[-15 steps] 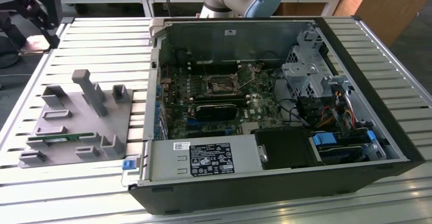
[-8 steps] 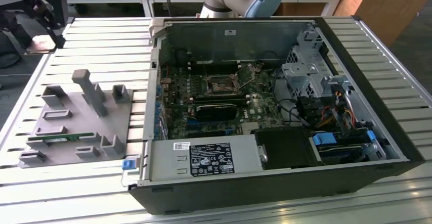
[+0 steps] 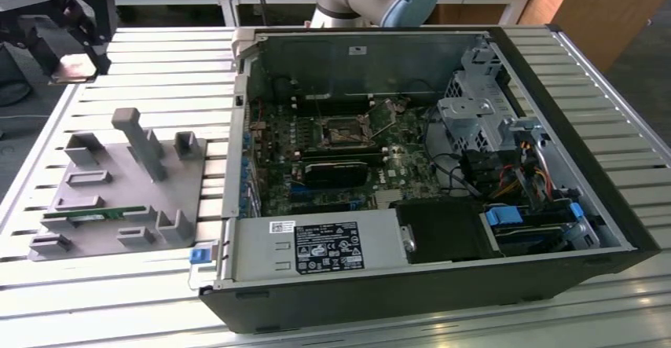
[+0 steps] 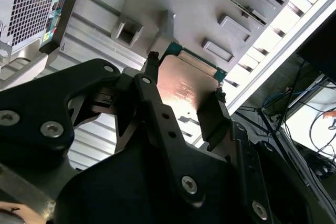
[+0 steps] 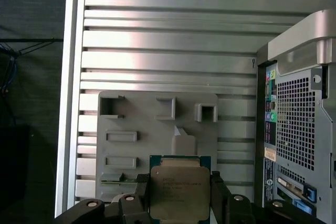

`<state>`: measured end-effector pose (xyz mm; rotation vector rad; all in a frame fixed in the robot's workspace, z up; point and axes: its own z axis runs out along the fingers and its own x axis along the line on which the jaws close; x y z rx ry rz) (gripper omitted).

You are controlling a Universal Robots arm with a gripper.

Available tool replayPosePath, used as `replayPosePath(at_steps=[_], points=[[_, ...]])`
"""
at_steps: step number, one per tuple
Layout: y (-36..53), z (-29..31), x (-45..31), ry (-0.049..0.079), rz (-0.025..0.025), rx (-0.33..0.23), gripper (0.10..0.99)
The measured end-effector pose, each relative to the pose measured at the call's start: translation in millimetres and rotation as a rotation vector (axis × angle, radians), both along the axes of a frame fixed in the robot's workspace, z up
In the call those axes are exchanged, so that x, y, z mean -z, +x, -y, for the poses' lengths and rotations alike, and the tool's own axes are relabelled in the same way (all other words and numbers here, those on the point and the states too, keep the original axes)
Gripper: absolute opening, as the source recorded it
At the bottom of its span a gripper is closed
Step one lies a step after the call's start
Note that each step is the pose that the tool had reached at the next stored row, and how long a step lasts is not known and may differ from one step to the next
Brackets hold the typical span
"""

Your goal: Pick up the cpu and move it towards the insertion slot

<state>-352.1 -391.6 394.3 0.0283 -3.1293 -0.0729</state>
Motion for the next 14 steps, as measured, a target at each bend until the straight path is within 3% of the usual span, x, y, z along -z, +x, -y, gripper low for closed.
replayPosePath(at_steps=[14], points=[[21.4, 0.0, -0.1, 0.000, -0.0002, 0.000, 0.545]])
